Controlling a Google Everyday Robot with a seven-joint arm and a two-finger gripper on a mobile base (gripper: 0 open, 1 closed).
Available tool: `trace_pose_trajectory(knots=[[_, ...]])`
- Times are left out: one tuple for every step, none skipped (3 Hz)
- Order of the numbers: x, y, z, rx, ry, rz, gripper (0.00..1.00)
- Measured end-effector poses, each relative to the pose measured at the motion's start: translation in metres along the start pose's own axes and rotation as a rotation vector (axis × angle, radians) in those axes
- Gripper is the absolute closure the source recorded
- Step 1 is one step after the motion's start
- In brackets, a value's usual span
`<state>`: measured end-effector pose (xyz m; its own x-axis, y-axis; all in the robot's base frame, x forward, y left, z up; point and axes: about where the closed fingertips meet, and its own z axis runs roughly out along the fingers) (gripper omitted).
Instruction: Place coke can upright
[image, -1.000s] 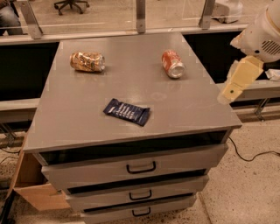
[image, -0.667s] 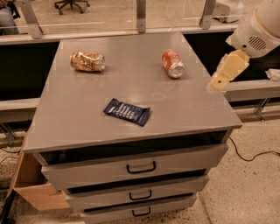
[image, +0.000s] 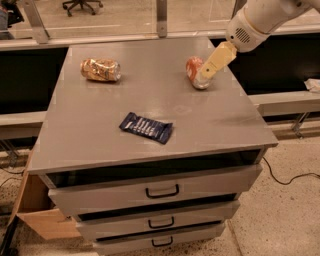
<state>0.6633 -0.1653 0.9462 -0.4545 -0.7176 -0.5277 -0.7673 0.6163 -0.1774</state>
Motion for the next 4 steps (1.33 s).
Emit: trace_pose_trajectory(knots=[[-0.04, -0.016, 0.034, 0.045, -0.003, 0.075, 0.0], [-0.062, -0.036, 0.066, 0.11, -0.003, 0.139, 0.0], [-0.065, -0.061, 0.094, 0.186, 0.019, 0.191, 0.0], [-0.057, -0.077, 0.113, 0.236, 0.07, 0.243, 0.0]])
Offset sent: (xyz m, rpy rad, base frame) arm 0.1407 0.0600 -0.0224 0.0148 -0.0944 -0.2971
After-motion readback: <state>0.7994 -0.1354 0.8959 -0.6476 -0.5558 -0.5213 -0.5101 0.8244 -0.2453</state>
